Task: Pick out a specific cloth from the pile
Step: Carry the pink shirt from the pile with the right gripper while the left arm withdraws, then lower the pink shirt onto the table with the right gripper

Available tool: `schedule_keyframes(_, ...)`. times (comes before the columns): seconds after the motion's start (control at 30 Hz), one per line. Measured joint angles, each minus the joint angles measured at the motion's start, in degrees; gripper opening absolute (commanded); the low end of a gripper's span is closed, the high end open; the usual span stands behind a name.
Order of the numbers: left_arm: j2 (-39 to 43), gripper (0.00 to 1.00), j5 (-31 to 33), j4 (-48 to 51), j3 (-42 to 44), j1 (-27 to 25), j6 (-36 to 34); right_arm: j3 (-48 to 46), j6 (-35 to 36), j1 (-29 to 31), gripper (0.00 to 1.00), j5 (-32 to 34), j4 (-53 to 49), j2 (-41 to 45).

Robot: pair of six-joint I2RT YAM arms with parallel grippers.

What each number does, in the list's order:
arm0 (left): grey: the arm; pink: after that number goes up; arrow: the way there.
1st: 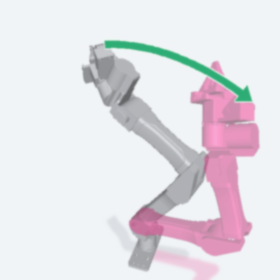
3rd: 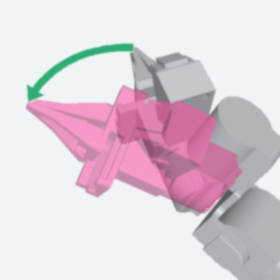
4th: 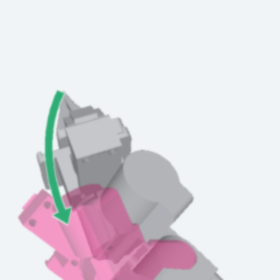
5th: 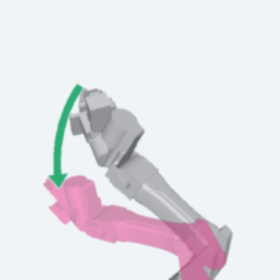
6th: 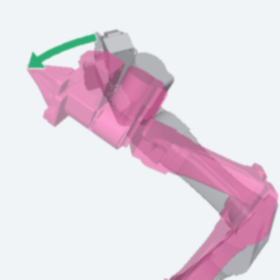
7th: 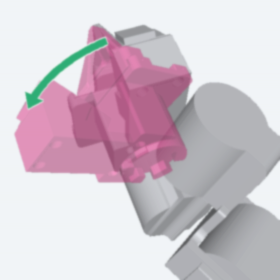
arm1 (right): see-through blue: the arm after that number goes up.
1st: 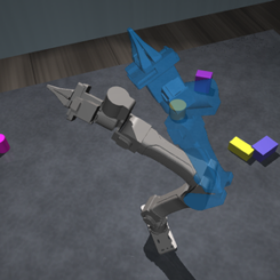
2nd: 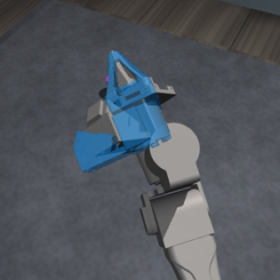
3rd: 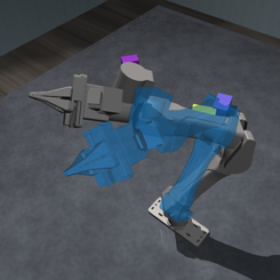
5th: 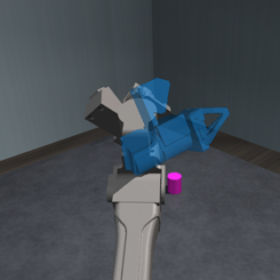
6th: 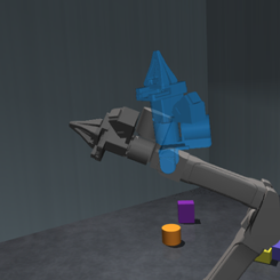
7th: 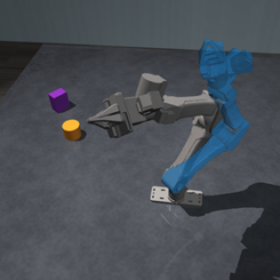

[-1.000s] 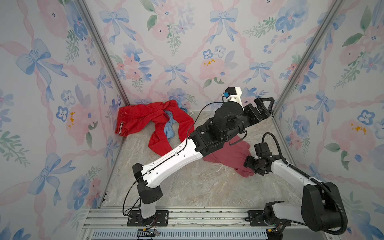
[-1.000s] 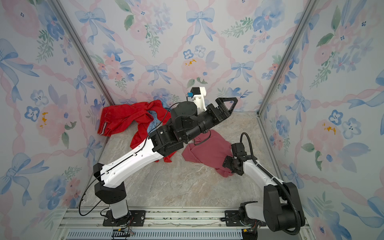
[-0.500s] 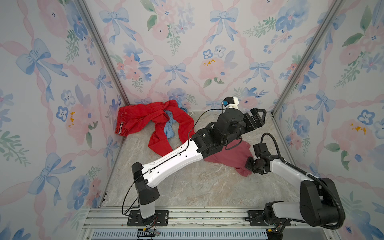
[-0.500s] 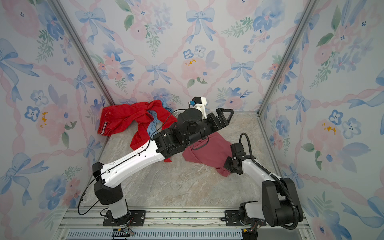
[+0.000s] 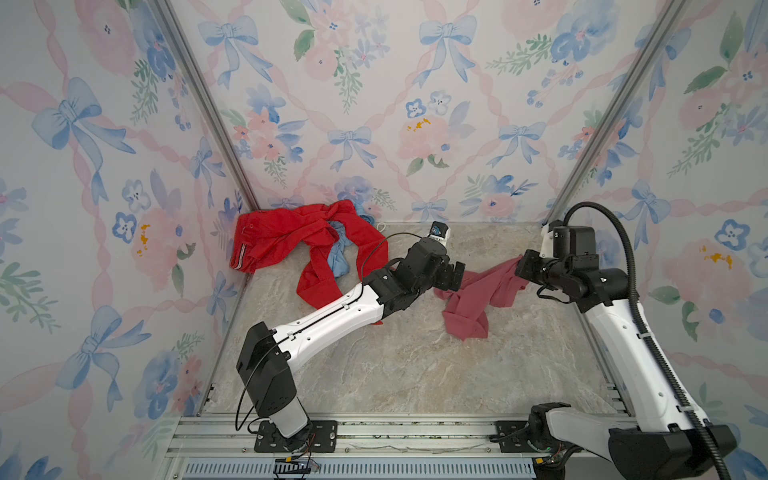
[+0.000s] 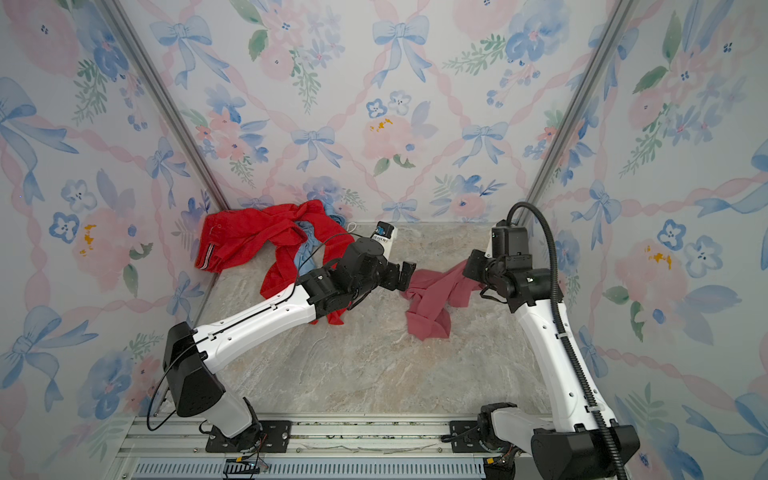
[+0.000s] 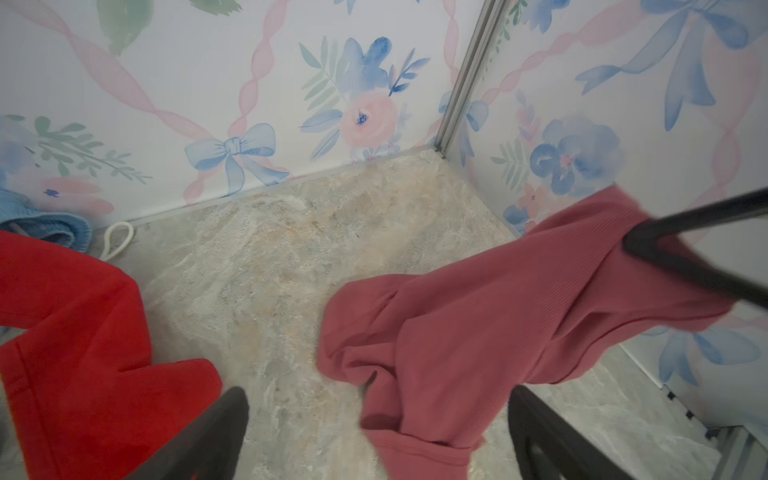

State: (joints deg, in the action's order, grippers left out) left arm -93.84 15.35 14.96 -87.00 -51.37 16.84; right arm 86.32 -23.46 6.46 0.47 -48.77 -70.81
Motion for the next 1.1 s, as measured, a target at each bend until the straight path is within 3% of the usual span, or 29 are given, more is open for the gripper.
schedule_keyframes(0.2, 0.04, 0.98, 0.31, -0.26, 0.00, 3.28, -11.04, 33.92, 4.87, -1.25, 0.00, 1.09, -7.72, -12.46)
schedule_keyframes(0.3, 0.46, 0.98, -0.35, -0.72, 0.87, 4.44, -13.25, 44.74, 6.51, -1.53, 0.00, 2.16, -10.78, -16.63)
schedule_keyframes(0.37, 1.62, 0.98, -1.38, -1.09, 2.82, 4.94, -13.92, 46.82, 7.08, -1.68, 0.00, 2.89, -11.89, -17.51)
schedule_keyframes(0.47, 3.39, 0.98, -2.73, -1.18, 5.27, 5.03, -14.60, 43.69, 7.19, -1.88, 0.00, 2.95, -11.89, -17.09)
schedule_keyframes(0.77, 4.44, 0.98, -6.14, -2.25, 7.19, 5.03, -15.19, 15.98, 5.57, -3.04, 0.00, -5.03, -1.70, -15.47)
schedule_keyframes(1.1, 4.55, 0.98, -17.90, -2.93, 8.00, 5.01, -15.34, -2.93, 5.70, -14.86, 0.00, -6.73, 3.13, -5.68)
